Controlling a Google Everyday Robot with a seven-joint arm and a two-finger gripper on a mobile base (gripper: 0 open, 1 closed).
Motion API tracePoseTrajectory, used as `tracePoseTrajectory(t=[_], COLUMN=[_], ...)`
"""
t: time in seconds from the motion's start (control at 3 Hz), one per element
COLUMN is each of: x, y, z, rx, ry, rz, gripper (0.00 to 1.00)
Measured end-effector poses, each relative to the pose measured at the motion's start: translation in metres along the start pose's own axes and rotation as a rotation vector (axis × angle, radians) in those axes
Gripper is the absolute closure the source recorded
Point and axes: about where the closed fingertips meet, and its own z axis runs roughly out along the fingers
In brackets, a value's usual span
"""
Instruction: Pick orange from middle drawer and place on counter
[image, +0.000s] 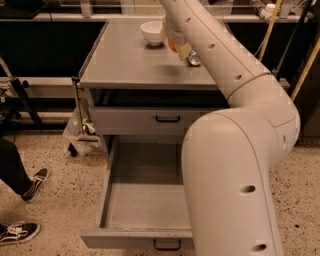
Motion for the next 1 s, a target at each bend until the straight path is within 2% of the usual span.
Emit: tracePoseTrajectory(t=[0.33,0.67,1.0], x=[0.0,0.0,-0.004], y=[0.0,0.0,0.011], z=[0.0,0.0,-0.01], rx=[0.0,0.0,-0.013], ry=[0.0,0.0,-0.02], rz=[0.0,0.0,0.012], gripper=[0.0,0.0,0.0])
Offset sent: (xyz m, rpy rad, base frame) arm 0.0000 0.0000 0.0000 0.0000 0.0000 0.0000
